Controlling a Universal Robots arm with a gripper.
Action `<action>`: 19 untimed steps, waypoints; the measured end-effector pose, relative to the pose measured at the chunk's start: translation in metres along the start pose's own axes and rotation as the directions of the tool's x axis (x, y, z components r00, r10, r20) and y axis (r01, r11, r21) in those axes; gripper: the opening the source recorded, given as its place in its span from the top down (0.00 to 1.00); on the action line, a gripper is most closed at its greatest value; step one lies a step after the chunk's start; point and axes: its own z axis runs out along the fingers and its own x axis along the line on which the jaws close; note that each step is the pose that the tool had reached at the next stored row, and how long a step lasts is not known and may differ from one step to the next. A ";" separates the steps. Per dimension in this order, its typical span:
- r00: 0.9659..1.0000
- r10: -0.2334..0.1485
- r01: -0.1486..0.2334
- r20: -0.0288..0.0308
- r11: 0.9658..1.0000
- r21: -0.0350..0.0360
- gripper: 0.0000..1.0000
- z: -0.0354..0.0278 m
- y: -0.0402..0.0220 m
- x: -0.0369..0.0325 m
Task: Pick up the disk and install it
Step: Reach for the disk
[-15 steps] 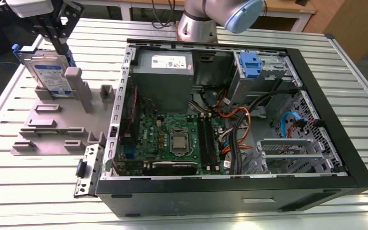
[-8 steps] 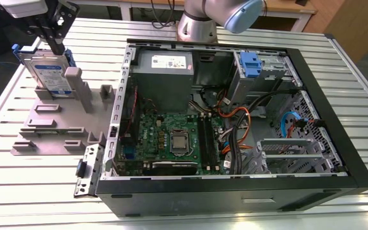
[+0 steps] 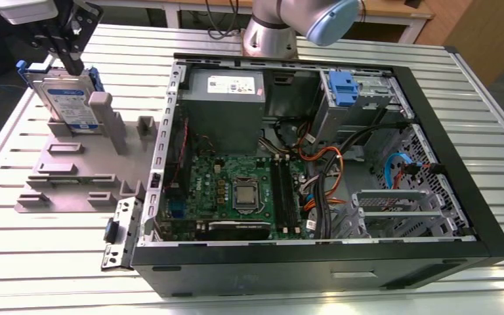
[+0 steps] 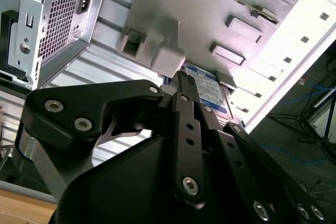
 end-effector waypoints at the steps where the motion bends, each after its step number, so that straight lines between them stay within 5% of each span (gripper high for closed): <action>1: 1.000 0.000 0.000 0.000 1.000 0.000 0.89 0.0001 0.0001 0.0009; 19: 1.000 0.000 0.000 0.000 1.000 0.000 0.89 0.0024 0.0010 0.0158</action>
